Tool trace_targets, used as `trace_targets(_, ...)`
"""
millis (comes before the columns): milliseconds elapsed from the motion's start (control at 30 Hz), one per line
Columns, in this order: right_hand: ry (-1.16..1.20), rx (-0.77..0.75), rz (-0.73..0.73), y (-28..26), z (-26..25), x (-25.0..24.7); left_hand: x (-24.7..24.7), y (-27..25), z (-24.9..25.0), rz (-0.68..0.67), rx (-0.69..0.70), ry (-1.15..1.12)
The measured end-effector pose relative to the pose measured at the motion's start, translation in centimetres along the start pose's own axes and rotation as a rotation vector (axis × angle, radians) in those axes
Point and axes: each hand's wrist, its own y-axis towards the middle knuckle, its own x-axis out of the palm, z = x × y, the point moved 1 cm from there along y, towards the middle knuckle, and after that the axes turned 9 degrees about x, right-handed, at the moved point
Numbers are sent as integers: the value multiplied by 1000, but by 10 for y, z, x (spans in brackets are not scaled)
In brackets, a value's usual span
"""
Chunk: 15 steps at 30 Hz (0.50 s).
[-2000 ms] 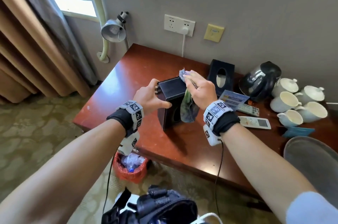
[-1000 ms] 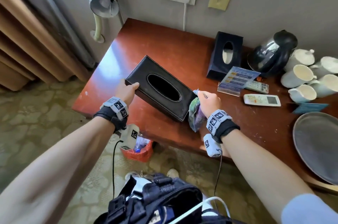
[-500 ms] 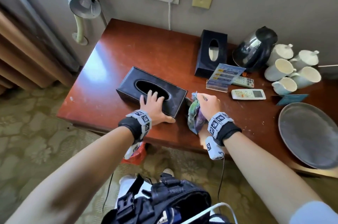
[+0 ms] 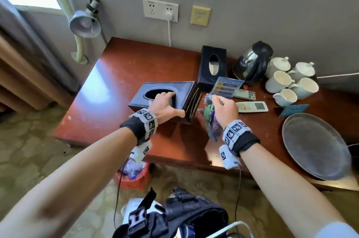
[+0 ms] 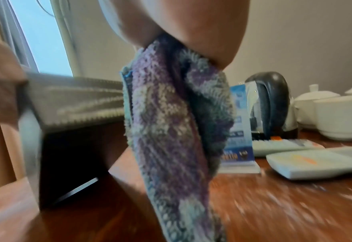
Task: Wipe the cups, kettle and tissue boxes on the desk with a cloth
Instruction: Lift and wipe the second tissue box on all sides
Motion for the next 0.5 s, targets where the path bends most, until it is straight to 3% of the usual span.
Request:
trace_targets(133, 148, -85, 97, 5, -42, -15, -42, -6, 23, 11, 3, -618)
trace_targets(200, 210, -150, 156, 4, -60, -22, -50, -8, 31, 3, -6, -793)
trace_targets(300, 306, -247, 210, 4, -78, -30, -53, -8, 35, 20, -30, -876)
trace_targets(500, 217, -399, 244, 13, -95, -43, -59, -9, 38, -67, -39, -947)
